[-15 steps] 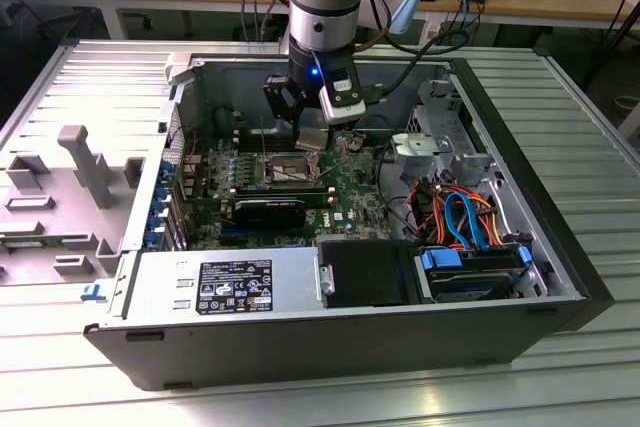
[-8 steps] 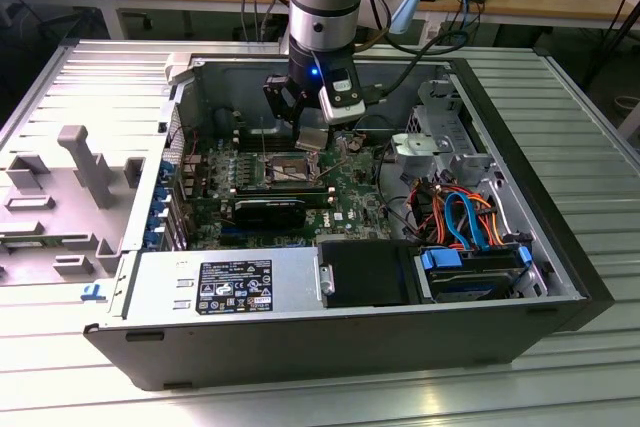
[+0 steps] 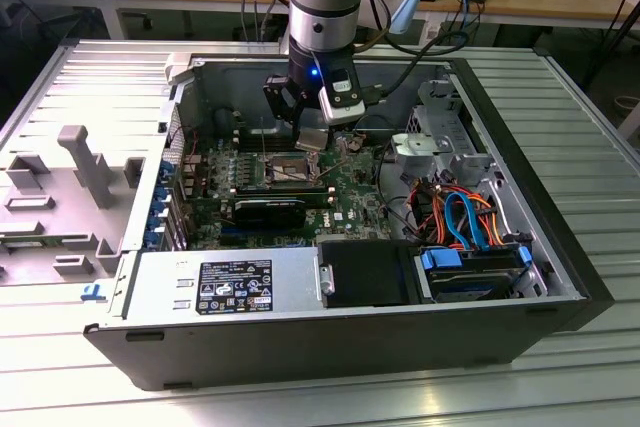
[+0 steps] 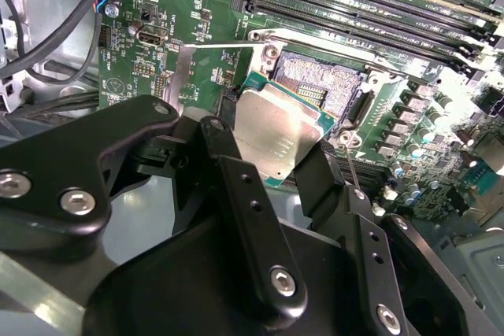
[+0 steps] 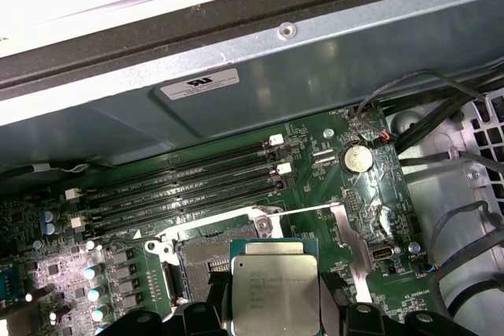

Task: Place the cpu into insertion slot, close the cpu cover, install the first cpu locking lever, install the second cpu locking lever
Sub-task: 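Place the cpu into insertion slot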

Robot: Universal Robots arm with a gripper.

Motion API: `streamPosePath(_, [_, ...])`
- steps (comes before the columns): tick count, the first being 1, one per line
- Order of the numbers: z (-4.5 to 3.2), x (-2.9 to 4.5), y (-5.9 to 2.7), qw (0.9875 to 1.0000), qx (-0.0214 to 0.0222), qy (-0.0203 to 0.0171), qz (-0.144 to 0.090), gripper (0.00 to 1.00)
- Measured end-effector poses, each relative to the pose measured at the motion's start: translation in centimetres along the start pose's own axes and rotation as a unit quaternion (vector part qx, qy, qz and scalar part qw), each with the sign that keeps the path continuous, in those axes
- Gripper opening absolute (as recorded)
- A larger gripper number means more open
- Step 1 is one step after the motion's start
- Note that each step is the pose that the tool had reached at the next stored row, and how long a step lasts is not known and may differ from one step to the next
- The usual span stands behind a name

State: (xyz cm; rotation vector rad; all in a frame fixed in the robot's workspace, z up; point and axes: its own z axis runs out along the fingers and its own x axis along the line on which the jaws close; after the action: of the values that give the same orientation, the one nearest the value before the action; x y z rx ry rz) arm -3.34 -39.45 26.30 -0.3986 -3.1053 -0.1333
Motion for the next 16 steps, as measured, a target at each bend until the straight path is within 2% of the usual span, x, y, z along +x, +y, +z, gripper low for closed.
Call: streamPosePath(16, [0.01,0.00,0.00,1.0000,-0.0001,-0.0004,0.005,0.54])
